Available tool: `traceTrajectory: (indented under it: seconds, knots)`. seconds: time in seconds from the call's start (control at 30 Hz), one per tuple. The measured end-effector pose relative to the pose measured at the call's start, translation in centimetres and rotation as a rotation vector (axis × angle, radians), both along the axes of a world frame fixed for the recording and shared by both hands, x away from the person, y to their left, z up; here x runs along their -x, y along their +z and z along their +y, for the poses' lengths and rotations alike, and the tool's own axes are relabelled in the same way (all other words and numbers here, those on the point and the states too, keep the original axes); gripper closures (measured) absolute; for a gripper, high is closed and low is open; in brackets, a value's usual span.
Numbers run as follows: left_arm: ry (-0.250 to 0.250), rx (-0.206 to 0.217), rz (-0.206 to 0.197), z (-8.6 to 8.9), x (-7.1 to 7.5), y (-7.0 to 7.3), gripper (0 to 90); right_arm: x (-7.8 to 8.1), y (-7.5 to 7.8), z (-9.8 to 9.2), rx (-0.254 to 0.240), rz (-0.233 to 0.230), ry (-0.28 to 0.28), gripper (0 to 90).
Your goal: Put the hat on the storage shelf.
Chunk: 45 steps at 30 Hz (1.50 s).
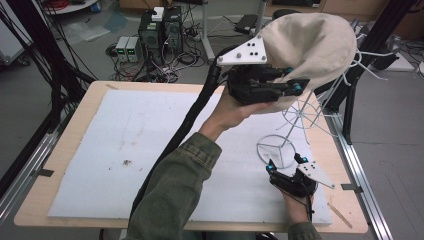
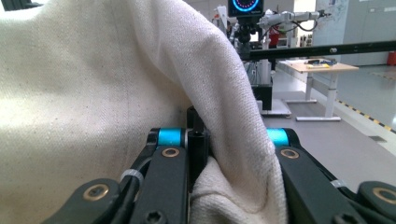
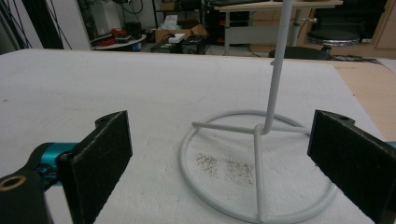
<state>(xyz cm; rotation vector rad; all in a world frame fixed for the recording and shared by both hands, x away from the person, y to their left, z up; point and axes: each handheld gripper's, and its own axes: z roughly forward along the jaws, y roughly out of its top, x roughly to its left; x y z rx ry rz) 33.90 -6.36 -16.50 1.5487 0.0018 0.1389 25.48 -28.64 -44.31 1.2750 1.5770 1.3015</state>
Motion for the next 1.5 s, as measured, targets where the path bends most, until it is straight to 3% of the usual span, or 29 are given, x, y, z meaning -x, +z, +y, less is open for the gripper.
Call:
traceTrajectory:
  seconds: [0.5,1.03,1.37,1.5]
  knots:
    - [0.006,-0.048,-0.01,0.2,0.8,-0.1,70.4,0.0,0.0,0.1,0.002,0.0,0.0,5.6]
    - [0.032,-0.04,-0.032,1.2,1.0,-1.6,59.9,-0.1,0.0,0.1,0.005,0.002,0.002,5.6]
    - [0.037,-0.021,-0.009,1.9,0.8,-2.7,57.3,-0.1,0.0,0.1,0.01,0.002,0.003,5.6]
    - [0.047,0.006,0.014,2.3,0.7,-3.1,54.2,-0.1,0.0,0.1,0.008,0.002,0.003,5.6]
